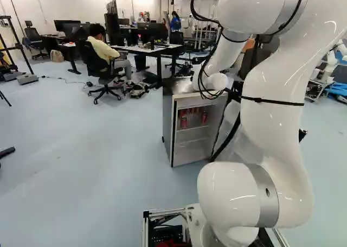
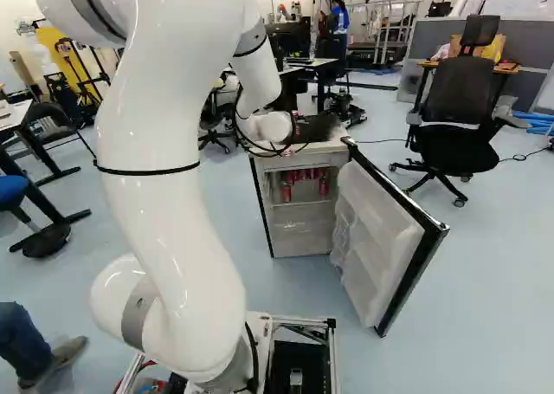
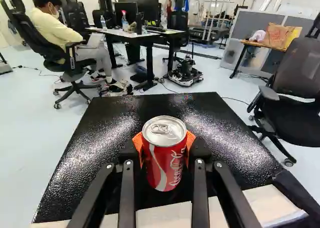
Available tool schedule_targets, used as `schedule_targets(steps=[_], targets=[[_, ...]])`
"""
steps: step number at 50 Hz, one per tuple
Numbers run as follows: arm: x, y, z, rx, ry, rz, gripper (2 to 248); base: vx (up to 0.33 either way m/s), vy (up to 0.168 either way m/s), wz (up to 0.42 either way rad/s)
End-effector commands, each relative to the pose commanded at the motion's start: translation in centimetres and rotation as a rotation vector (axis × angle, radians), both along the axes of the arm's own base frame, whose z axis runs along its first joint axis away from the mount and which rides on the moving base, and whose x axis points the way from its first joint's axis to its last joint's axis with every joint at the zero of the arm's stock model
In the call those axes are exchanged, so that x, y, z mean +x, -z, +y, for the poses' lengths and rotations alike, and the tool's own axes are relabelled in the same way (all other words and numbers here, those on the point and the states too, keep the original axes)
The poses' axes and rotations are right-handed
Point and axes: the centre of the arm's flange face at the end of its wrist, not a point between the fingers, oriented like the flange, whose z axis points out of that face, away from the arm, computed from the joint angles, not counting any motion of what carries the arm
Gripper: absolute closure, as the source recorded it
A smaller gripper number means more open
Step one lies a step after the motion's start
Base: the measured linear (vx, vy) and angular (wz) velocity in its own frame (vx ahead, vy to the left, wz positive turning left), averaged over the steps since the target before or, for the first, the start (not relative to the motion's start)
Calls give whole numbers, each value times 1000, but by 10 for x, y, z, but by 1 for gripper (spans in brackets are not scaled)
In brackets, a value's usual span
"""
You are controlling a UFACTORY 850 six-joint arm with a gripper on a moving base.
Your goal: Grab a drink from the fridge
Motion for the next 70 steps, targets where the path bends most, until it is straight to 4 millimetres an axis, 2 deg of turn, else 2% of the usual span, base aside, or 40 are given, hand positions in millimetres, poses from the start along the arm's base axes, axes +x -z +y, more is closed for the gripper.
schedule_targets(steps=[39,70], targets=[[0,3,0,10,3,6,150,0,0,0],[2,14,0,14,3,23,150,0,0,0]])
